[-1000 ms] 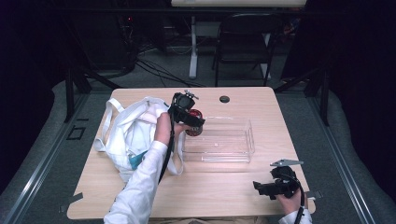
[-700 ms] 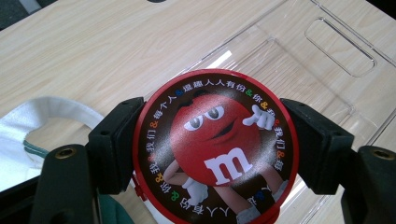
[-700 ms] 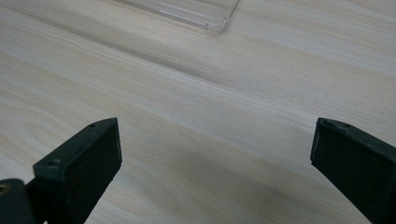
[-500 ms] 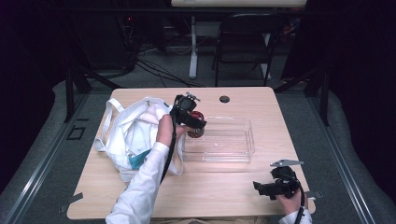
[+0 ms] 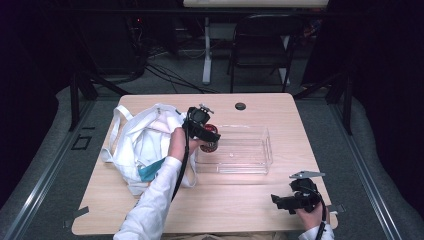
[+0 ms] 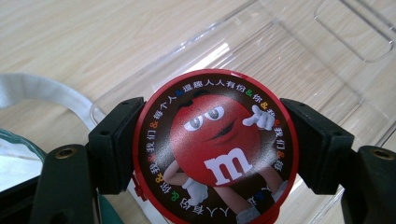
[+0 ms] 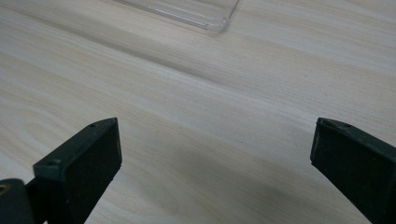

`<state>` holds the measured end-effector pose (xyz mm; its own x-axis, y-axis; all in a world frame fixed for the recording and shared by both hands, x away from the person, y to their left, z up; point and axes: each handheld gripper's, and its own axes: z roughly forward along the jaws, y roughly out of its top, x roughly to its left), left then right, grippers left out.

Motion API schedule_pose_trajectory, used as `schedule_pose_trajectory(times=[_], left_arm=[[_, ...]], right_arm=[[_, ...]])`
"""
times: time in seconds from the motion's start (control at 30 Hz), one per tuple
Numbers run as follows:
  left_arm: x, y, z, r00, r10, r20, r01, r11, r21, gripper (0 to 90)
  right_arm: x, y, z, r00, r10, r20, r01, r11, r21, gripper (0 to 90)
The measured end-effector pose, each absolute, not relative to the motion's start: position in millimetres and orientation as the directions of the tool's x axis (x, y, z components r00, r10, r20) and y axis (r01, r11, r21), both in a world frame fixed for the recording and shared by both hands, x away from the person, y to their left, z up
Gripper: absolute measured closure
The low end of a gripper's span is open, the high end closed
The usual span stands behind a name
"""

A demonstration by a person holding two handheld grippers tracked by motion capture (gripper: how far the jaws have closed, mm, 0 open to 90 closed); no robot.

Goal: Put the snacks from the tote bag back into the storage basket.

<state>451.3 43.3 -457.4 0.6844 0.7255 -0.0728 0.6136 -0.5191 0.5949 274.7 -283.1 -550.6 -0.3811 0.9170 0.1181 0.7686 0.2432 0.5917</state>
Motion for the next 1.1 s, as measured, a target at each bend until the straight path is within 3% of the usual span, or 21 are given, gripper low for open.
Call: schedule_pose_trajectory(times=[1.1], left_arm=[[435.6,35.5,-486.6,0.657,0.747,-0.105,0.656,-0.498,0.568,26.4]], right_arm=[[275.2,-281.1,-550.9,-0.386,0.916,0.112,0.771,0.253,0.585,1.7]])
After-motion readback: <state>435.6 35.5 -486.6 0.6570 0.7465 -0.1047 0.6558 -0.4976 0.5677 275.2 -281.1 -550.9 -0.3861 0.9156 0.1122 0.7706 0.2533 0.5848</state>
